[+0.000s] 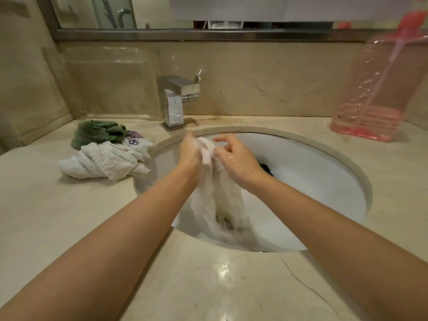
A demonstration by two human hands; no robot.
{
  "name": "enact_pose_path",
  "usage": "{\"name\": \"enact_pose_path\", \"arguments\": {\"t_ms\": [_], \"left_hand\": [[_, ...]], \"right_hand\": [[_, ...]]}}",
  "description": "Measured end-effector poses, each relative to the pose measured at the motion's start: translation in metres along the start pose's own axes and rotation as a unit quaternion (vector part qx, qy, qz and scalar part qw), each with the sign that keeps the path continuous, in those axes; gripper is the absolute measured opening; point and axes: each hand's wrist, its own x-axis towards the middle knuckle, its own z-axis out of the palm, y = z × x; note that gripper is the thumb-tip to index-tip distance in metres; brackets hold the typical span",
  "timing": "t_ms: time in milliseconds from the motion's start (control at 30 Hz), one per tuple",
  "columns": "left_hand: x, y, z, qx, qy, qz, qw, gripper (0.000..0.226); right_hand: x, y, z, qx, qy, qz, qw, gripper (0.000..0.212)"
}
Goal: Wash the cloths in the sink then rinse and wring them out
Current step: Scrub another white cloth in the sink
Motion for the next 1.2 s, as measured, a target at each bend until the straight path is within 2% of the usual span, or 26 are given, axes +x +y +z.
{"name": "enact_pose_path", "arguments": {"t_ms": [67, 133, 167, 200, 267, 333, 400, 500, 600, 633, 700, 800, 867, 933, 1000, 1100, 1200], "left_hand": [[0.014, -0.006, 0.001, 0.012, -0.005, 0.049, 0.999, 0.07], [0.033, -0.013, 0.0, 0.048, -0.017, 0.074, 0.996, 0.092], [0.037, -0.015, -0.001, 0.074, -0.02, 0.084, 0.994, 0.092], [0.034, -0.014, -0.001, 0.103, -0.018, 0.107, 0.989, 0.083], [0.015, -0.008, -0.001, 0.179, -0.033, 0.148, 0.972, 0.065], [0.004, -0.01, 0.0, 0.284, -0.092, 0.156, 0.942, 0.066], [0.0, -0.014, 0.0, 0.321, -0.165, 0.109, 0.926, 0.071], [0.006, -0.017, -0.002, 0.369, -0.178, 0.11, 0.906, 0.085], [0.023, -0.024, -0.005, 0.406, -0.2, 0.133, 0.882, 0.112], [0.024, -0.025, -0.005, 0.413, -0.22, 0.133, 0.874, 0.113], [0.013, -0.022, -0.003, 0.425, -0.272, 0.148, 0.851, 0.094], [0.01, -0.025, 0.001, 0.44, -0.281, 0.21, 0.827, 0.035], [0.013, -0.026, 0.001, 0.44, -0.223, 0.263, 0.829, 0.023], [0.016, -0.023, 0.0, 0.421, -0.165, 0.299, 0.84, 0.024], [0.016, -0.021, 0.0, 0.381, -0.129, 0.312, 0.861, 0.024], [0.009, -0.018, 0.005, 0.323, -0.122, 0.281, 0.895, 0.022], [-0.001, -0.013, 0.008, 0.177, -0.135, 0.19, 0.956, 0.023]], "right_hand": [[0.002, 0.006, -0.009, 0.07, -0.058, 0.005, 0.996, 0.013], [0.001, 0.009, -0.015, 0.089, -0.094, 0.02, 0.991, 0.009], [0.002, 0.012, -0.018, 0.106, -0.091, 0.027, 0.99, 0.007], [0.004, 0.014, -0.022, 0.128, -0.077, 0.031, 0.988, 0.005], [0.01, 0.016, -0.03, 0.189, -0.034, 0.036, 0.981, 0.016], [0.012, 0.015, -0.039, 0.277, -0.005, 0.054, 0.959, 0.016], [0.013, 0.016, -0.046, 0.341, -0.009, 0.064, 0.938, 0.017], [0.013, 0.014, -0.049, 0.374, 0.004, 0.069, 0.925, 0.019], [0.015, 0.015, -0.052, 0.318, 0.068, 0.06, 0.944, 0.02], [0.017, 0.017, -0.053, 0.288, 0.095, 0.06, 0.951, 0.02], [0.018, 0.021, -0.056, 0.239, 0.155, 0.073, 0.956, 0.023], [0.018, 0.023, -0.06, 0.221, 0.212, 0.088, 0.948, 0.031], [0.02, 0.023, -0.062, 0.204, 0.246, 0.089, 0.943, 0.026], [0.019, 0.024, -0.062, 0.126, 0.284, 0.073, 0.948, 0.021], [0.018, 0.028, -0.061, 0.038, 0.303, 0.065, 0.95, 0.026], [0.018, 0.029, -0.057, 0.011, 0.309, 0.078, 0.948, 0.031], [0.016, 0.024, -0.054, 0.098, 0.31, 0.089, 0.941, 0.027]]}}
